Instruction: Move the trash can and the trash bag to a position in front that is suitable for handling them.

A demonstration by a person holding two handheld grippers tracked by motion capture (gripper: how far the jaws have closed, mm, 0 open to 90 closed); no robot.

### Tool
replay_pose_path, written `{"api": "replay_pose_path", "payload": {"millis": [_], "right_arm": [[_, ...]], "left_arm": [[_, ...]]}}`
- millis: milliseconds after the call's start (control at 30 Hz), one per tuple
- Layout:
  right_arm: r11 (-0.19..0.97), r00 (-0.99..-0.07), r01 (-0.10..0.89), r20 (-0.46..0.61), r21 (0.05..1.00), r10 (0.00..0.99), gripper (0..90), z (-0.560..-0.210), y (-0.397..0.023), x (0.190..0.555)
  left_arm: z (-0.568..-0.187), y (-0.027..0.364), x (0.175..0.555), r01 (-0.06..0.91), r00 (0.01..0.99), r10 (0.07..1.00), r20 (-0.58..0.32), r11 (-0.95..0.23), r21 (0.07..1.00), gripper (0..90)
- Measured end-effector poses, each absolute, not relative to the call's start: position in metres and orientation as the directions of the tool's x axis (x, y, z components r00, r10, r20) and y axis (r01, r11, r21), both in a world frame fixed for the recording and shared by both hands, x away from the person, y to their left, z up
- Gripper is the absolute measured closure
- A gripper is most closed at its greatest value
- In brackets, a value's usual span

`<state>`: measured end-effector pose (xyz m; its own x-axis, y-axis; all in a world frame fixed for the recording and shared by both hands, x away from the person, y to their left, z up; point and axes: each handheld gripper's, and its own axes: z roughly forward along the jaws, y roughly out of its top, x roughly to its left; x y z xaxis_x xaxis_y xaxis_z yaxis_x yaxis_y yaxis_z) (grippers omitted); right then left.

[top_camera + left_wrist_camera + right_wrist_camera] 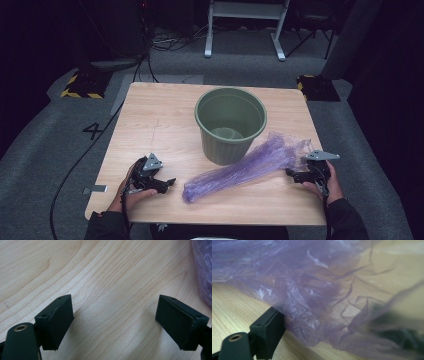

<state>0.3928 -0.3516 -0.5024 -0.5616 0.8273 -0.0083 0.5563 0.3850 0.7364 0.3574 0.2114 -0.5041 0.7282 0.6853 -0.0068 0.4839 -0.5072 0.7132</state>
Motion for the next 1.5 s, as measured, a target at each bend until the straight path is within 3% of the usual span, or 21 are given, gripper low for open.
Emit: {"api": "replay_pose_path", "payload": {"millis": [867,1167,1500], "right_arm": [[0.446,-0.654,0.419,-0.077,0.791,0.752,15.5,-0.46,-0.374,0.364],[0.455,-0.622,0.412,-0.121,0.79,0.774,15.4,-0.453,-0.381,0.358],[0.367,-0.537,0.387,-0.117,0.846,0.836,15.8,-0.436,-0.386,0.355]], "left_arm": [[-0.504,0.211,0.357,0.485,0.726,0.687,-0.005,-0.507,0.713,14.3],[-0.504,0.211,0.357,0.486,0.725,0.689,-0.005,-0.506,0.713,14.4],[-0.504,0.211,0.357,0.487,0.724,0.69,-0.005,-0.506,0.712,14.3]]}}
